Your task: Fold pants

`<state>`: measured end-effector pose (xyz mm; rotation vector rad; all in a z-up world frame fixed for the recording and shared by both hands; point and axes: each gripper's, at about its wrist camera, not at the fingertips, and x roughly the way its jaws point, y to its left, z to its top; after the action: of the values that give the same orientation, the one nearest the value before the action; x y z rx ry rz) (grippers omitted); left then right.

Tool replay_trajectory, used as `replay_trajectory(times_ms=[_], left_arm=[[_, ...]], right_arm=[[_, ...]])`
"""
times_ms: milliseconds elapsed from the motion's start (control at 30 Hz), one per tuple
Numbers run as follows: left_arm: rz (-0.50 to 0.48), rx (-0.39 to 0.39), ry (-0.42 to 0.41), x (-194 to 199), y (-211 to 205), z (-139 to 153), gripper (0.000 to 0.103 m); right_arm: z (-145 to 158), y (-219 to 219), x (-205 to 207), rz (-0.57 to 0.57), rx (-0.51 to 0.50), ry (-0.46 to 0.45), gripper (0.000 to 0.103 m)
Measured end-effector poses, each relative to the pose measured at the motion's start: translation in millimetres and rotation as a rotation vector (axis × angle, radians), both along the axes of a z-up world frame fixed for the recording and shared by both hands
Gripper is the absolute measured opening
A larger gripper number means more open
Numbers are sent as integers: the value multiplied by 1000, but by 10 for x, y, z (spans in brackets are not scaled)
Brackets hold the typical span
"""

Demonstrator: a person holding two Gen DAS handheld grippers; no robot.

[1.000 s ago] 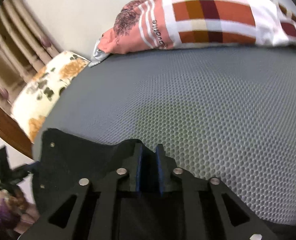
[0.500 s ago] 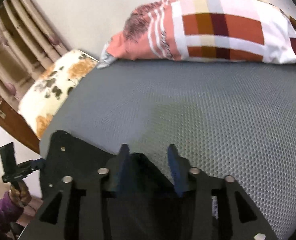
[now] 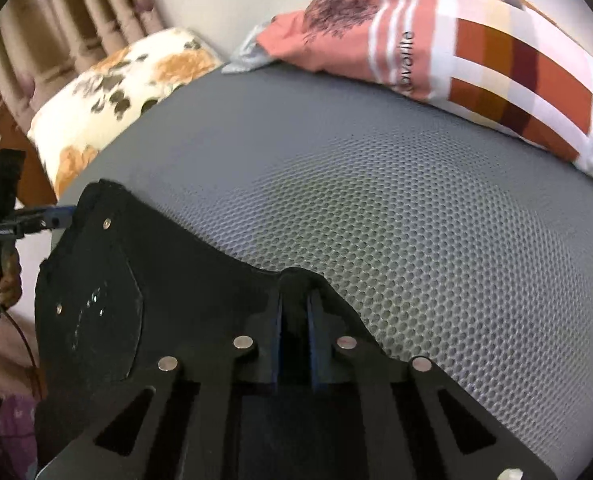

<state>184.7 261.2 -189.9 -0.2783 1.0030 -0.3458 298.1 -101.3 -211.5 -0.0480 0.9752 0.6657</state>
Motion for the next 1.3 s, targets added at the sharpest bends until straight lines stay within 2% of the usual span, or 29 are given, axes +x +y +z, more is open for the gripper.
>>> replay_trajectory(times_ms=[33,67,233,267,300,400,500,533,600,633,733,833,933,1000,1100,1133,1200,1300], left_arm=[[-4,6,-4,56,-40,-1,38],[-8,23,-6,85,-77,3,27],[-44,113,-46,180,-299,122,17],[-35,120,-69,202,-305,182,11],[-24,122,-114,237,-297,288,10],[-53,142,-177,356,-328,398,10],[-81,224,-164,404,-316,130,10],[-98,239,-166,373,-274,3,12],[-98,215,-206,278,-166,-94,17],[-71,182,-225,228,-77,-129,22],[-11,105,-210,234,63,-126,39],[50,92,-203,210,182,-47,59],[151,117,-222,83,376,128,62],[203,90,-214,-31,552,230,66],[255,62,-157,-297,793,315,66],[233,44,-92,-391,810,276,66],[170,-23,-19,-530,755,181,66],[95,-90,95,-718,473,-87,67]], right_arm=[[-13,-35,-15,-15,22,0,9],[-11,-66,-20,-22,41,1,9],[16,-88,-37,-36,66,-14,9],[33,-106,-60,-50,72,-29,9],[50,-114,-71,-67,76,-44,8],[60,-90,-109,-114,38,-87,8],[61,-70,-120,-129,15,-103,8],[58,-65,-119,-129,8,-106,8],[50,-45,-111,-131,-1,-109,8],[43,-34,-111,-131,-8,-109,8],[29,-16,-99,-131,-23,-104,9],[15,-35,-71,-141,-14,-84,12],[24,-105,-31,-162,11,-60,15],[105,-235,-33,-232,56,-46,16],[354,-396,-212,-304,137,-94,18],[440,-425,-325,-307,149,-109,18],[526,-511,-531,-318,166,-112,18],[555,-742,-920,-341,191,-68,19]])
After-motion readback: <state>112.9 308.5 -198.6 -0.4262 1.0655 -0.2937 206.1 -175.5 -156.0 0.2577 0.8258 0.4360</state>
